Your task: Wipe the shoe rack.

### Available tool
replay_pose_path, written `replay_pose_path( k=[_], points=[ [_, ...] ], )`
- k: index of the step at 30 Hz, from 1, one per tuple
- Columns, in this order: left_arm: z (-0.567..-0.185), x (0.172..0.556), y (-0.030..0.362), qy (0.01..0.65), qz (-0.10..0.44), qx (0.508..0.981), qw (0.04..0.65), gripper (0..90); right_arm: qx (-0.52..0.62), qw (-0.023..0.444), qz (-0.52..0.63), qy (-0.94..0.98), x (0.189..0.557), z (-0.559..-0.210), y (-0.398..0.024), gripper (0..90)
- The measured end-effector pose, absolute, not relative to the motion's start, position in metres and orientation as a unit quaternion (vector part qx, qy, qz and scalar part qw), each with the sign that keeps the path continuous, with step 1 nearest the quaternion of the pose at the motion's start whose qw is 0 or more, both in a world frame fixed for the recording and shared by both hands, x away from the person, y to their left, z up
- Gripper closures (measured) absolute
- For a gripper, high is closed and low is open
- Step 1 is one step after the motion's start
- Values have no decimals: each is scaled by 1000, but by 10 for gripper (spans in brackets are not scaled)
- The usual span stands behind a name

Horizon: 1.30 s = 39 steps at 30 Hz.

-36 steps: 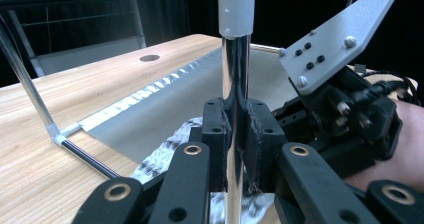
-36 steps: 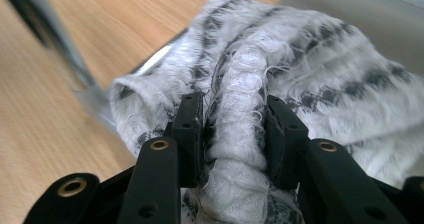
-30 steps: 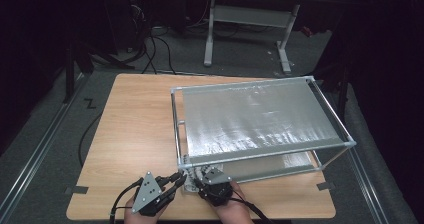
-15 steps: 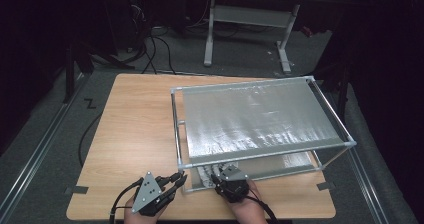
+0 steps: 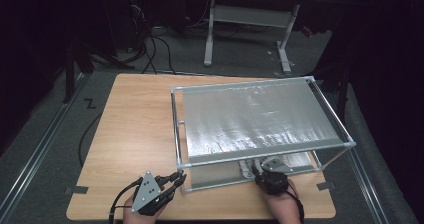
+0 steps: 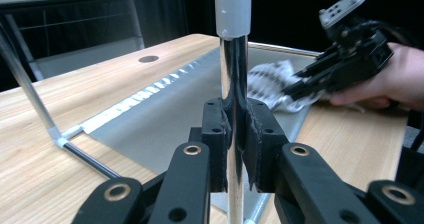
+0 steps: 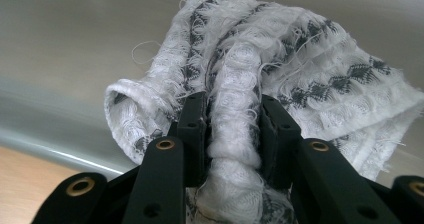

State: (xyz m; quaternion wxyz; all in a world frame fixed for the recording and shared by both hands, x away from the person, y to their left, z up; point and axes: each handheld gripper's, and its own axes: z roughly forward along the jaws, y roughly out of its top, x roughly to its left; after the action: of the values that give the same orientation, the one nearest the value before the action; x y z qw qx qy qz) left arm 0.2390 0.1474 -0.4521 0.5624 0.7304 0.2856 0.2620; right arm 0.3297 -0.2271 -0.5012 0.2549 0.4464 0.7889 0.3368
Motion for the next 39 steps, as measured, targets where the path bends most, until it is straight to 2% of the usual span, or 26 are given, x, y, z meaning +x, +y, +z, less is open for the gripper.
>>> replay_pose_path(
  k=[11, 17, 31, 39],
  points=[
    [-451, 242, 157, 301, 274, 725, 556, 804, 519, 313, 296, 739, 335, -499, -306, 678],
    [-451, 243, 161, 306, 276, 722, 556, 805, 548, 332, 283, 714, 337, -500, -333, 671],
    [-452, 241, 163, 306, 271, 723, 557, 805, 564, 324, 288, 703, 340, -502, -335, 608],
    [-452, 240, 162, 306, 274, 724, 555, 805, 550, 316, 296, 715, 339, -502, -323, 601]
  ],
)
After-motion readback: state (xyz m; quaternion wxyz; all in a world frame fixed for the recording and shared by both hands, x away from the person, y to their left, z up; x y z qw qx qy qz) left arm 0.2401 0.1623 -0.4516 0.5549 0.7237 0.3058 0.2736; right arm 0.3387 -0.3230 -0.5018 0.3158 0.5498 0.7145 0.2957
